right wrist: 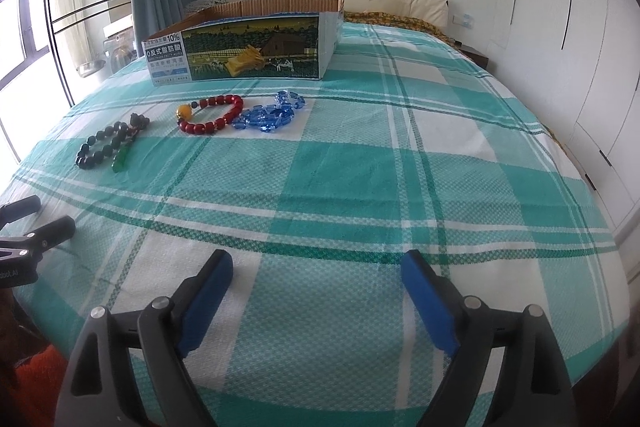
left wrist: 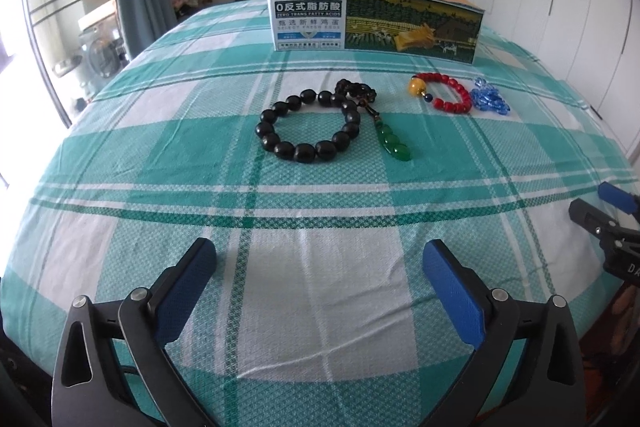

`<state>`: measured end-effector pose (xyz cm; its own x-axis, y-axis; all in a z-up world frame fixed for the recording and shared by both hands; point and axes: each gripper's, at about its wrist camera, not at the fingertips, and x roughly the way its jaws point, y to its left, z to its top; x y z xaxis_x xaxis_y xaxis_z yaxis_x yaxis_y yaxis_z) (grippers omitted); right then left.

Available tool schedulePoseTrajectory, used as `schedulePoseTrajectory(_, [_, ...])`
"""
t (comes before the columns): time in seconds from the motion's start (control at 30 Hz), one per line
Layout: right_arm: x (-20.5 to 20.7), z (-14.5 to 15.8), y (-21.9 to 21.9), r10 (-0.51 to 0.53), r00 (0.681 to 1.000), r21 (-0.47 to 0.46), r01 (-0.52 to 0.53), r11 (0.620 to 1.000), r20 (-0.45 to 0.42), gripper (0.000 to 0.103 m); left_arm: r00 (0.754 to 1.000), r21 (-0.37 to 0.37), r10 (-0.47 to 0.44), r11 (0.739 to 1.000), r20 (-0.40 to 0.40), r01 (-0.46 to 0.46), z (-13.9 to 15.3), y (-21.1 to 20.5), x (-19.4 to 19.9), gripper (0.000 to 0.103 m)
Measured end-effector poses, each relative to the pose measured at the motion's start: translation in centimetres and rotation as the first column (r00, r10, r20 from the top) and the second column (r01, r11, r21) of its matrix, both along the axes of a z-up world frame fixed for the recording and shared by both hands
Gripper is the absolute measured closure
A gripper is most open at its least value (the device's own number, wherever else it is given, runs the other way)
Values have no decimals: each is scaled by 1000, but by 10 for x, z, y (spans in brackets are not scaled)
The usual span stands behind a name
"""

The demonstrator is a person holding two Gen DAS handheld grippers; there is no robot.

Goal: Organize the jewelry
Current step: 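Withdraw both tools from the box back over the remaining jewelry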

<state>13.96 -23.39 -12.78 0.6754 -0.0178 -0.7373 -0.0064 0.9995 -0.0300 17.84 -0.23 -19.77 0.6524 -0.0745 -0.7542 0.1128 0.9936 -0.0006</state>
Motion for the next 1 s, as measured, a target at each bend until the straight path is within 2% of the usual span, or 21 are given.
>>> schedulePoseTrajectory(1.0, [1,0,-1,-11,1000,-3,11,1000,4,13,1000,0,-1,1000,14,1,-2,0,-1,0])
